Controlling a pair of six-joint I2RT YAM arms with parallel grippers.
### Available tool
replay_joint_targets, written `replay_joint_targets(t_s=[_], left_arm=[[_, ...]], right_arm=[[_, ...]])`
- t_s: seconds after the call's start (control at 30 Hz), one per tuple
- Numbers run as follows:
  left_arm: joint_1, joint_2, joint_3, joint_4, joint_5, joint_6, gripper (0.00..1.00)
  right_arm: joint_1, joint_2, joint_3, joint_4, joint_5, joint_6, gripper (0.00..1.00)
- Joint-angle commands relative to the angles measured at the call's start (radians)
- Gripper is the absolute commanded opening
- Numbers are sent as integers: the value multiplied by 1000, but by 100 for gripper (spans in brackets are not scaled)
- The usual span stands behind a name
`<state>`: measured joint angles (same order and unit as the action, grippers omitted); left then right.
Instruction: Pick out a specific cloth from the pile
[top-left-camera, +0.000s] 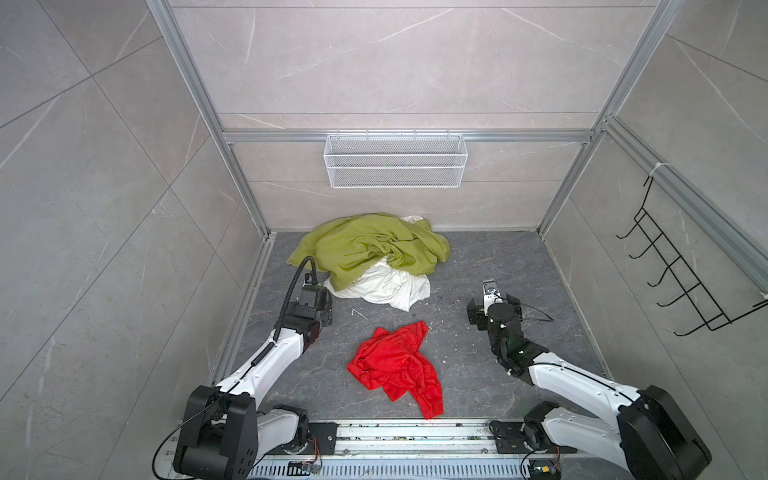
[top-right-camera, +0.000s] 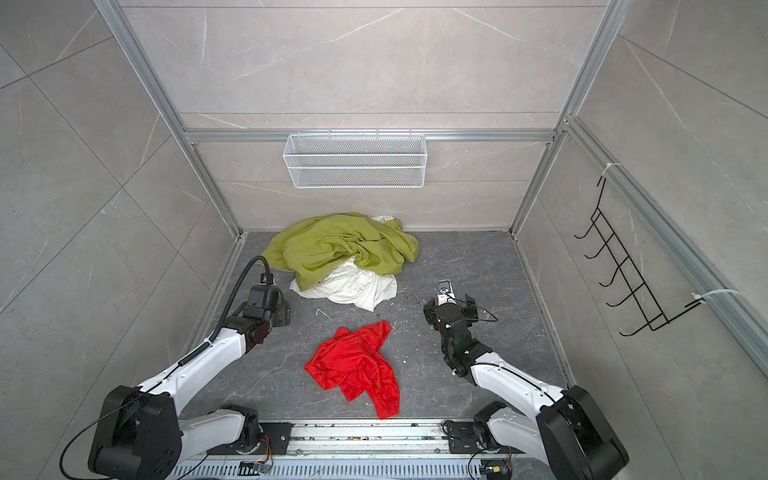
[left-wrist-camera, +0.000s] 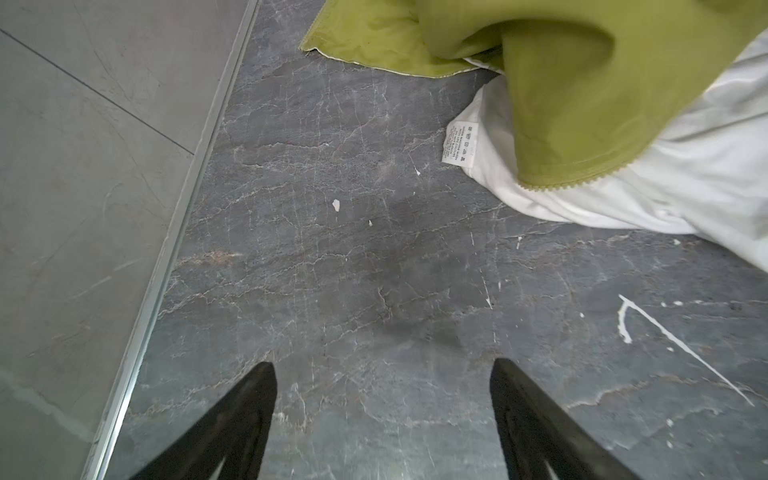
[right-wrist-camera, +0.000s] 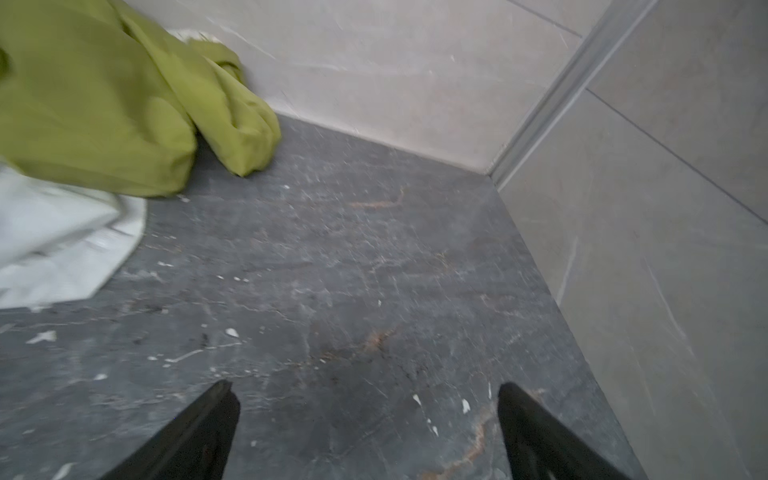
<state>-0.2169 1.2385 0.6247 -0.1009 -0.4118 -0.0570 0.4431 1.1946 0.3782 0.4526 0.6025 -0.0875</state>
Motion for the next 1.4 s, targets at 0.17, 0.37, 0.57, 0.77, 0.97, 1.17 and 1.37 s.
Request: replay_joint_targets(t_s=[0.17, 0.37, 0.57, 0.77, 0.97, 1.17, 1.37], left_arm=[[121, 175, -76, 454, 132, 144, 87], [174, 210, -133, 682, 260, 118, 87], [291, 263, -261, 950, 337, 16, 93], [289, 261, -256, 929, 332, 18, 100], [289, 256, -260, 933, 335, 20, 100], [289, 256, -261, 936, 337, 20, 100], [290, 257, -261, 935, 335, 20, 100]], right_arm=[[-116, 173, -98, 469, -108, -40, 100], [-257, 273, -121, 607, -294, 68, 100], [-347, 307, -42, 454, -441, 114, 99], [-356, 330, -32, 474, -442, 123, 100], [-376, 331, -8, 423, -510, 123, 100], [-380, 330, -12, 429, -515, 121, 100], [-380, 330, -13, 429, -517, 123, 100]])
